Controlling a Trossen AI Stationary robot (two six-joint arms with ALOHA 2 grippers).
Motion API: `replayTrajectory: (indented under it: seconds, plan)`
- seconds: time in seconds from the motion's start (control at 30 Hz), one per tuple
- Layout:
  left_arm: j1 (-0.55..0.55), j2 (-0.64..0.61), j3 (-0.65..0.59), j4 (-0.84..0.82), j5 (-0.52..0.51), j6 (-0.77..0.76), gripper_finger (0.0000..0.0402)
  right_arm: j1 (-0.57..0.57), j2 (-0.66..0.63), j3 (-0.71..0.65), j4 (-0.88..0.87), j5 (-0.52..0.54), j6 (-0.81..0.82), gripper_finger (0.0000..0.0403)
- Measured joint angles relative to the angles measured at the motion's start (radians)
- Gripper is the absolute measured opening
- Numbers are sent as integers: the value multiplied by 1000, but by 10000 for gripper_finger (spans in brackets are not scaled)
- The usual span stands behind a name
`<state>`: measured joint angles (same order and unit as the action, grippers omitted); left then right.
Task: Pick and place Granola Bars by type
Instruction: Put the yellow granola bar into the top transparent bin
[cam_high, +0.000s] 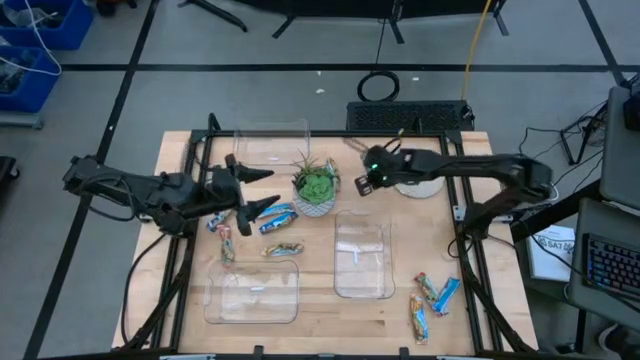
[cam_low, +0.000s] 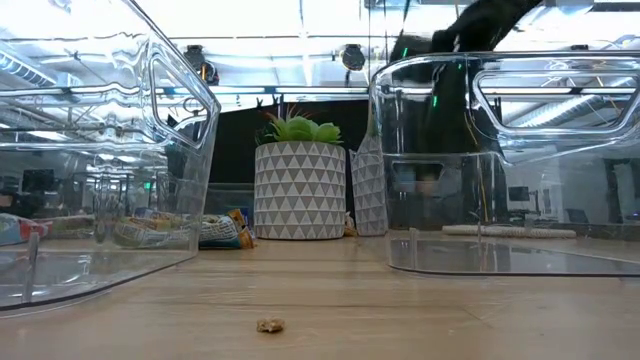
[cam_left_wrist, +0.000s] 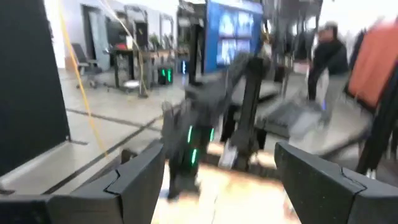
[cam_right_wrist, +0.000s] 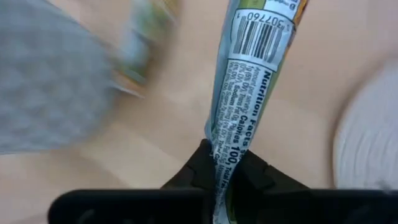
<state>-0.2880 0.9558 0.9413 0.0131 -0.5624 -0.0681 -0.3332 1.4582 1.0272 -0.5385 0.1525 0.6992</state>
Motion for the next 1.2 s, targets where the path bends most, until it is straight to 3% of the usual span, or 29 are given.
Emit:
replayTrajectory:
  seconds: [0.13,0.23,0.33,0.43,0.7,0.83,1.2]
  plan:
    - [111,1,0,-104,84,-18,305,64,-197,13,87,-33,-110,14]
    - [240,32,-1,-113,275,-74,305,128,-301,13,210,-47,-163,14]
    - [344,94,-1,-24,470,-121,305,185,-349,14,335,-51,-165,13]
    - [400,167,-1,80,577,-155,305,226,-346,14,420,-54,-166,13]
    - [426,333,-1,299,591,-231,305,272,-258,13,591,-56,-163,12]
    - [424,395,-1,438,591,-286,305,277,-208,13,658,-107,-143,12]
    - [436,464,-1,532,522,-488,299,277,-121,13,732,-158,-116,12]
